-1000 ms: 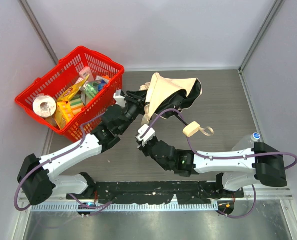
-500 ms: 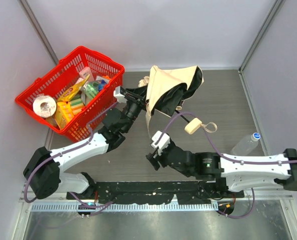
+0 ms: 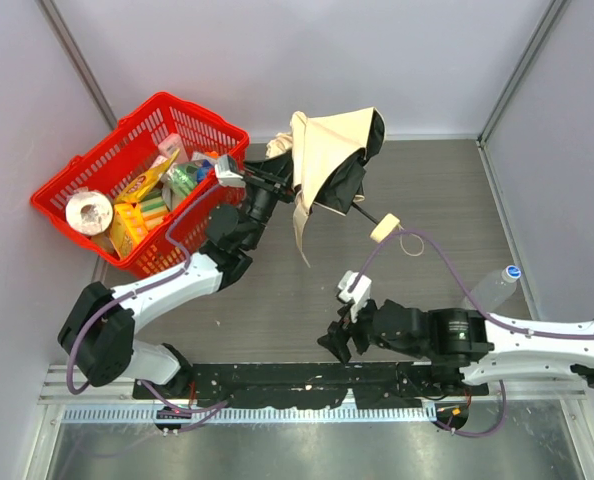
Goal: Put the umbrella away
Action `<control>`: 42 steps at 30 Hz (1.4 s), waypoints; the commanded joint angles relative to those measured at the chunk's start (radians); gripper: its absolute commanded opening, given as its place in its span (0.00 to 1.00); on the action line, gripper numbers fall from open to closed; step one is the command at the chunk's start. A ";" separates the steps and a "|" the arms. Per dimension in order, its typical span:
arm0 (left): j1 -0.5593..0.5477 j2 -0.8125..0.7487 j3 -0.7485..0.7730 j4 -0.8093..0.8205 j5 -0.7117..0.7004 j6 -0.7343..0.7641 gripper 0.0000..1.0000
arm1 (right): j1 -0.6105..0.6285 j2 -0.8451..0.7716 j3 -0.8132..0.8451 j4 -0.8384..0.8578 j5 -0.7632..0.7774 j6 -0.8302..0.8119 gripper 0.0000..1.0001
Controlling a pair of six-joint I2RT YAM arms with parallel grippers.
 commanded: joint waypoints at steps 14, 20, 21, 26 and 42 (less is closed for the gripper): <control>0.068 -0.075 -0.118 0.127 0.326 0.320 0.00 | -0.025 0.237 0.955 -0.483 0.452 -0.016 0.87; 0.074 -0.109 -0.171 0.157 0.436 0.353 0.00 | -0.685 0.409 1.069 -0.481 -0.302 -0.122 0.88; 0.075 -0.114 -0.180 0.166 0.455 0.353 0.00 | -0.783 0.427 1.059 -0.470 -0.450 -0.130 0.88; 0.078 -0.155 -0.229 0.188 0.504 0.342 0.00 | -0.931 0.423 0.887 -0.308 -0.827 -0.125 0.88; 0.109 -0.128 -0.264 0.306 0.570 0.222 0.00 | -1.008 0.266 0.654 -0.131 -1.102 -0.013 0.88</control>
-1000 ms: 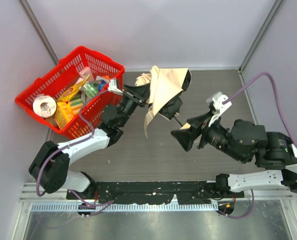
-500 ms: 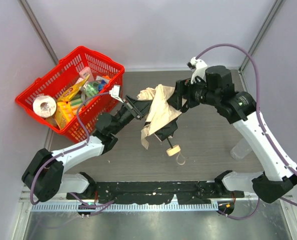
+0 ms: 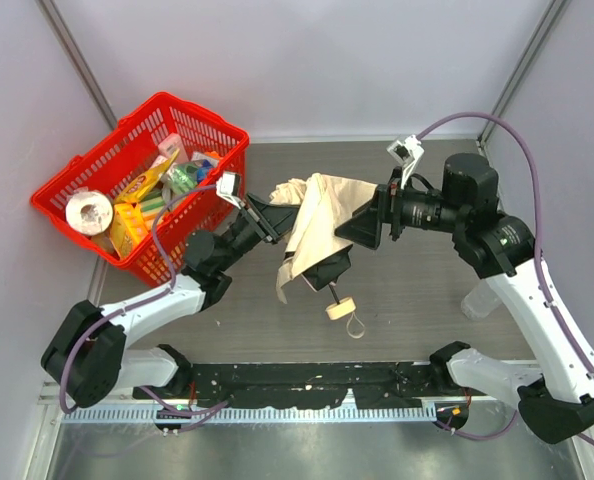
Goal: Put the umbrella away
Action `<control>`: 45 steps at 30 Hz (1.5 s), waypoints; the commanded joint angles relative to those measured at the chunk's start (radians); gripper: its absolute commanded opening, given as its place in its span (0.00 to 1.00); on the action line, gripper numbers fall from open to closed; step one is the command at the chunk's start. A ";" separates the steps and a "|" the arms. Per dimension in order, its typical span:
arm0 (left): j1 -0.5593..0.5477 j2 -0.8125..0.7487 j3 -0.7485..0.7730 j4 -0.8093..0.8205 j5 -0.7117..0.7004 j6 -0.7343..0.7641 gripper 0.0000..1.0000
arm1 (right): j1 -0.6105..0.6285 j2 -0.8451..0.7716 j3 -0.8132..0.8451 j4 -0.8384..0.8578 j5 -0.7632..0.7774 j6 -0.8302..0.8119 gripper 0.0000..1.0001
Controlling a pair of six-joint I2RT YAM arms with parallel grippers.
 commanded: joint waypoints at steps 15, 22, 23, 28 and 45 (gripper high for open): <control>0.006 0.015 0.045 0.137 0.057 -0.056 0.00 | 0.128 0.057 -0.164 0.362 -0.091 0.184 0.88; -0.030 0.006 0.030 0.086 -0.001 -0.021 0.00 | 0.261 0.107 -0.138 0.323 0.139 0.124 0.74; -0.041 -0.005 0.026 0.065 -0.015 -0.006 0.00 | 0.272 0.121 -0.131 0.315 0.148 0.102 0.72; -0.057 -0.053 0.019 -0.032 -0.070 0.045 0.00 | 0.355 0.150 -0.105 0.280 0.233 0.067 0.67; -0.167 -0.106 -0.047 -0.023 -0.252 0.136 0.00 | 0.439 0.222 -0.114 0.301 0.332 0.033 0.58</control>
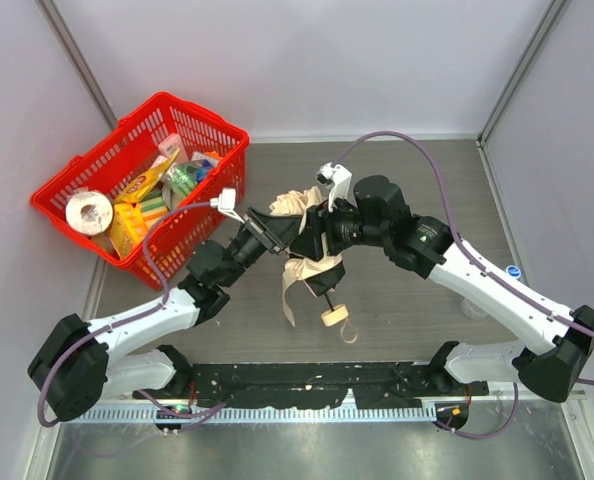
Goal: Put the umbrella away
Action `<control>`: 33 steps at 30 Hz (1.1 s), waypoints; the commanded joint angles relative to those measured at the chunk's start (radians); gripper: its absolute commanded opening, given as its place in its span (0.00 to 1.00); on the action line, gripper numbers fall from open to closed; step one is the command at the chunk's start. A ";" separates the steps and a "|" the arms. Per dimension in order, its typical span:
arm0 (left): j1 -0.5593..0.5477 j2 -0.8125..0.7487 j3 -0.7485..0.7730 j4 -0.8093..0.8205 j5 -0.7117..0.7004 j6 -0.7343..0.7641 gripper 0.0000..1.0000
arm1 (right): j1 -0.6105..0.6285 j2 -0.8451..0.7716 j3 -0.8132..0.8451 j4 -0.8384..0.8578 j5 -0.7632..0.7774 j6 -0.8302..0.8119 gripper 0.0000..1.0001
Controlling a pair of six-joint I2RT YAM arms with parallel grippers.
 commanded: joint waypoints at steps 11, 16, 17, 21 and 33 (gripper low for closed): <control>-0.072 0.080 -0.017 0.338 0.044 -0.112 0.00 | 0.073 0.080 -0.041 0.119 -0.096 -0.064 0.74; -0.076 0.056 -0.034 0.317 0.050 -0.114 0.00 | 0.075 0.104 -0.059 0.079 -0.077 -0.115 0.70; -0.079 0.054 -0.034 0.317 0.049 -0.121 0.00 | 0.073 0.110 -0.064 0.080 -0.060 -0.116 0.66; -0.092 0.065 -0.040 0.338 0.044 -0.154 0.00 | 0.078 0.133 -0.069 0.102 -0.025 -0.113 0.38; -0.096 -0.016 -0.090 0.082 -0.035 -0.079 0.41 | 0.070 0.031 -0.158 0.163 0.000 -0.185 0.01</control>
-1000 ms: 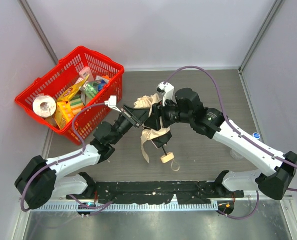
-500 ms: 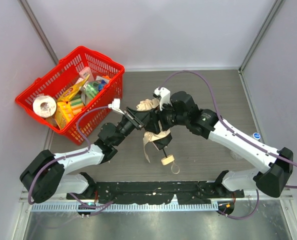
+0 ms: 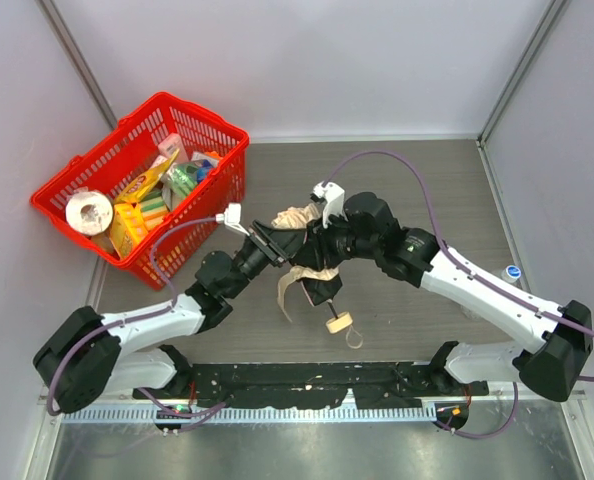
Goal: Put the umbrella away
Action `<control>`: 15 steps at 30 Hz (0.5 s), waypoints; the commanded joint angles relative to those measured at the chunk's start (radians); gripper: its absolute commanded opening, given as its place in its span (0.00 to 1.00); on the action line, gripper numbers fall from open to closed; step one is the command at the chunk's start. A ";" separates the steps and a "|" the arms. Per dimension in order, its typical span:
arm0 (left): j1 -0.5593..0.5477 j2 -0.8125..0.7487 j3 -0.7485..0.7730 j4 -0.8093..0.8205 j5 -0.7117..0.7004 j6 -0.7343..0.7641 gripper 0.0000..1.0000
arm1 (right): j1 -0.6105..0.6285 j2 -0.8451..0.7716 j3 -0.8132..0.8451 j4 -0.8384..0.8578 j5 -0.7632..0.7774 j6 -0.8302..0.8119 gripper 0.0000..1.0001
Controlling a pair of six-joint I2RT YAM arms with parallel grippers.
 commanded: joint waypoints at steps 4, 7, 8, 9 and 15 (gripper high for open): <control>-0.054 -0.187 -0.008 -0.191 0.022 0.037 0.64 | 0.027 0.022 -0.050 0.109 -0.116 -0.161 0.01; -0.050 -0.276 -0.044 -0.291 -0.038 0.060 0.90 | 0.005 0.028 -0.079 0.114 -0.124 -0.175 0.01; -0.048 -0.304 -0.054 -0.332 -0.044 0.066 0.97 | -0.003 0.031 -0.087 0.124 -0.129 -0.177 0.01; -0.047 -0.336 -0.059 -0.386 -0.049 0.074 1.00 | -0.010 0.034 -0.103 0.130 -0.133 -0.177 0.01; -0.047 -0.537 -0.041 -0.804 -0.107 0.151 1.00 | -0.068 0.083 -0.124 0.141 -0.188 -0.197 0.01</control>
